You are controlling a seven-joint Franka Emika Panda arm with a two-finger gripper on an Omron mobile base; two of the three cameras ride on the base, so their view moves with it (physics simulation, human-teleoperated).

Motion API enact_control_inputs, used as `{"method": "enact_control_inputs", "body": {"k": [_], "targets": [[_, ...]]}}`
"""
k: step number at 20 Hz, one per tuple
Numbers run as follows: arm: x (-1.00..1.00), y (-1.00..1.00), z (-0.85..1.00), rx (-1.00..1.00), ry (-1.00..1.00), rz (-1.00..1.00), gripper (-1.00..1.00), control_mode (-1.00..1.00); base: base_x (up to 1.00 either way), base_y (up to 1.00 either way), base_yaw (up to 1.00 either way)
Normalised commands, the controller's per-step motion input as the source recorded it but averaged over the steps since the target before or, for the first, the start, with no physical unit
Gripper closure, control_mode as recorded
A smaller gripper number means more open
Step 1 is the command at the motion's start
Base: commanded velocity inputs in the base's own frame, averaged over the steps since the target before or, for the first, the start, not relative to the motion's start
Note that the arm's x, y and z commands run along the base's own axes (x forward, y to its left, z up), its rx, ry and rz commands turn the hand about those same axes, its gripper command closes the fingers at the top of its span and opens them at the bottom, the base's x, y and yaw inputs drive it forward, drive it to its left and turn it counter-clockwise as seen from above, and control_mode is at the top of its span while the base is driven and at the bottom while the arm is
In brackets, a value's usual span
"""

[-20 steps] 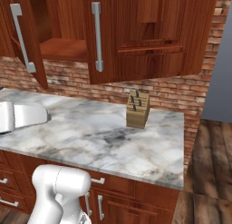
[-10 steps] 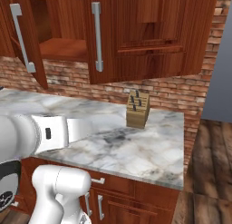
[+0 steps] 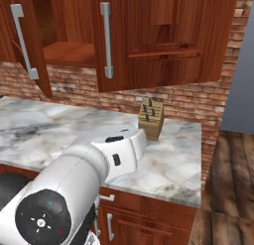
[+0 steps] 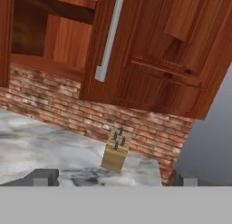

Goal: Close all open cabinet doors.

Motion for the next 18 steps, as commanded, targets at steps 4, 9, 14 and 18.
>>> {"method": "enact_control_inputs", "body": {"k": [4,9,14,18], "targets": [[0.65,0.0,0.2,0.03,-0.25,0.12,-1.0,-1.0,0.0,0.0,0.0],[0.85,0.0,0.19,0.02,-0.18,0.09,-1.0,-1.0,0.0,0.0,0.0],[0.59,0.0,0.3,0.0,-0.17,0.06,-1.0,-1.0,0.0,0.0,0.0],[0.51,0.0,0.29,0.0,-0.08,0.01,-1.0,-1.0,0.0,0.0,0.0]]}}
